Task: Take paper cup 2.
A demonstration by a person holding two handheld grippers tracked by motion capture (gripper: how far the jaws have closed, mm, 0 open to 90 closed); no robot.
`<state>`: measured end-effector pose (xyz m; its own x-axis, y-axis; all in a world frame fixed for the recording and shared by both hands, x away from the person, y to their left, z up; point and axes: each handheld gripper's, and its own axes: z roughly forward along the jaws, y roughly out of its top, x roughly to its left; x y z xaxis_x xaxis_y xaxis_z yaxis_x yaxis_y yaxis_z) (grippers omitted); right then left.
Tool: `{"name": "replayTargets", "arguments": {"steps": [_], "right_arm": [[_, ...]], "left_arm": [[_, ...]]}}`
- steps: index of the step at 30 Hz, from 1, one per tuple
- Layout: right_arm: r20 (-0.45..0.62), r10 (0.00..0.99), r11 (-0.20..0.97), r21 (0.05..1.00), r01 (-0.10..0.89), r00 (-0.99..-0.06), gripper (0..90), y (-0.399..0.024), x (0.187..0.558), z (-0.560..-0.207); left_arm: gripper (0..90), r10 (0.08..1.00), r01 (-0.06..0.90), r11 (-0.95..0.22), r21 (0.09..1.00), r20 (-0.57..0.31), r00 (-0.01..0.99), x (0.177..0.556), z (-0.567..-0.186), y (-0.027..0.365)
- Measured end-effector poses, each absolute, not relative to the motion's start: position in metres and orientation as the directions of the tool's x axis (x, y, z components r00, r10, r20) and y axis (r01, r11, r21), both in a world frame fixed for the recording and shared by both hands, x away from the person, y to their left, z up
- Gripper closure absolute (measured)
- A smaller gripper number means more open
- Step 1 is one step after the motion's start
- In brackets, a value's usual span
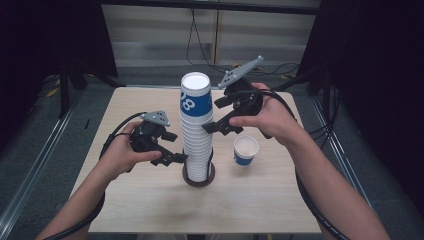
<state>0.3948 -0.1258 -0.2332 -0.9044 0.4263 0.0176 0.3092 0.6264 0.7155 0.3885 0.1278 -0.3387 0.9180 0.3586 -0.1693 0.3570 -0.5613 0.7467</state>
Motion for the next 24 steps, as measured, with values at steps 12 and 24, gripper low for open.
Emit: {"name": "replayTargets", "arguments": {"steps": [12,24], "right_arm": [[0.021,0.437,0.61,0.727,0.314,-0.899,13.3,-0.111,0.4,-0.231],[0.033,0.465,0.562,0.761,0.324,-0.885,16.1,-0.1,0.402,-0.225]], "left_arm": [[17.0,0.357,0.354,-0.551,0.756,-0.17,0.919,0.39,-0.334,0.126],[16.2,0.355,0.339,-0.543,0.768,-0.155,0.922,0.392,-0.32,0.131]]}}
